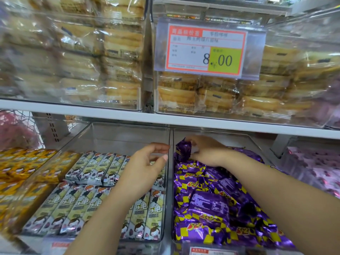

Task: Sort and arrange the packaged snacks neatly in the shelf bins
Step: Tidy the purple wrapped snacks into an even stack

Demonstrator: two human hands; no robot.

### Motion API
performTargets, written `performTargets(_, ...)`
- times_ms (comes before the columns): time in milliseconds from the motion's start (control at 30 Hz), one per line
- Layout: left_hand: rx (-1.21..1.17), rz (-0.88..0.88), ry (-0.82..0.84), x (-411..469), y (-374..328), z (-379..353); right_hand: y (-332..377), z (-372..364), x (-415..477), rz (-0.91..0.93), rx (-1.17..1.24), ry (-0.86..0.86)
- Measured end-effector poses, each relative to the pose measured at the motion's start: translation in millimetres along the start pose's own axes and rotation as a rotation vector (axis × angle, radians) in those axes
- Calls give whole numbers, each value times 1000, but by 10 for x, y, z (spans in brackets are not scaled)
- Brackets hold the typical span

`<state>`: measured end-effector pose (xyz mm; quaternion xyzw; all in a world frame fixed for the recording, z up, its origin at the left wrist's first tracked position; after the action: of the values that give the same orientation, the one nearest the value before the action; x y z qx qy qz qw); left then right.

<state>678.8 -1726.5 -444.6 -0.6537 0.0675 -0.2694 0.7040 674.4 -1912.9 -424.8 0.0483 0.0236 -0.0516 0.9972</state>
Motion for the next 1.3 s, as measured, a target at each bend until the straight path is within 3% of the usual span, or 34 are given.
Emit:
performTargets(200, 9, -10, -15, 4, -19, 60, 74, -131, 147, -6, -116, 78)
performTargets(300, 16, -19, -26, 4, -36, 93, 10, -150, 94, -57, -42, 64)
performTargets(533, 39, -31, 4, 33, -21, 51, -9, 116, -130, -102, 96, -134)
performTargets(700, 68, -53, 14, 28, -1, -38, -12, 227, -553, -41, 349, -269)
performTargets(833, 54, -104, 59, -64, -112, -118, 43, 147, -919, 93, 627, -276)
performTargets(1033, -104, -112, 187, -156, -180, -247, 200, 151, -1294, 268, 432, -409)
performTargets(1200, -94, -151, 168, -203, -206, -220, 103, 81, -1339, 211, 522, -349)
performTargets(1300, -37, -185, 154, -229, -253, -244, 110, 154, -1316, 129, 426, -406)
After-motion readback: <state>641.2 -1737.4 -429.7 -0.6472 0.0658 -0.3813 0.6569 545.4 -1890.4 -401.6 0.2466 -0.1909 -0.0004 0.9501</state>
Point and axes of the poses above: each hand's wrist, its own x-axis towards the middle knuckle, its own z-axis out of the back of the hand, y = z × x, the point moved 4 cm from there along x, towards the middle knuckle, and after that the axes turned 13 degrees about -x, right-handed, at the moved point
